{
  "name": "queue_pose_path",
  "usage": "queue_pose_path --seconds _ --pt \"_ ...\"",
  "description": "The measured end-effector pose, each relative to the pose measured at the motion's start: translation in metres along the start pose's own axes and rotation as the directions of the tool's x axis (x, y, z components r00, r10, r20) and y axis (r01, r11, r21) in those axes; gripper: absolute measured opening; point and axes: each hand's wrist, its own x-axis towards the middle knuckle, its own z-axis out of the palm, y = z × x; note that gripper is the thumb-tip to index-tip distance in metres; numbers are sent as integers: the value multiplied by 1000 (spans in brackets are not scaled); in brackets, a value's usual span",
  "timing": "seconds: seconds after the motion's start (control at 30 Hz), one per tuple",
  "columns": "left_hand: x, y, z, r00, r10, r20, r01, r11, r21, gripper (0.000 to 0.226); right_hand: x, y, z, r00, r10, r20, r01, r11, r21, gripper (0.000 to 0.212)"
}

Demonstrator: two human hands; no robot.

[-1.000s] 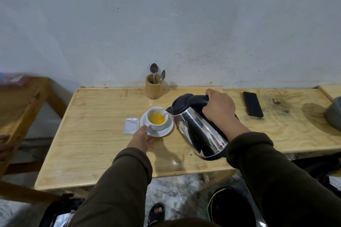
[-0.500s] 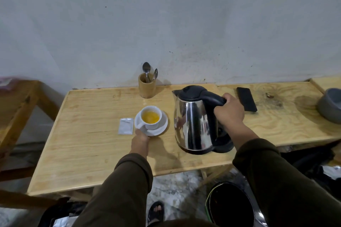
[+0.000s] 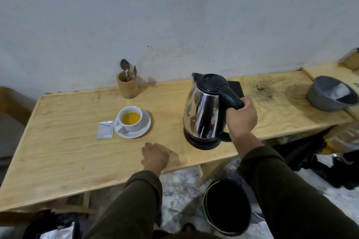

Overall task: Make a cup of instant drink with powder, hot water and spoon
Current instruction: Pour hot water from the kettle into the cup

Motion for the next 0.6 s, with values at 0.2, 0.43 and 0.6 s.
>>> queue_pose_path --seconds 0.2,0.43,0.6 --pt "4 7 10 994 -9 111 -8 988 156 67 8 26 -10 997 80 5 -80 993 81 26" --pt "16 5 7 990 5 141 -44 960 278 69 15 38 -11 994 103 42 -108 983 150 31" --pt "19 4 13 992 29 124 -62 960 272 69 19 44 -8 994 91 56 -99 983 158 31"
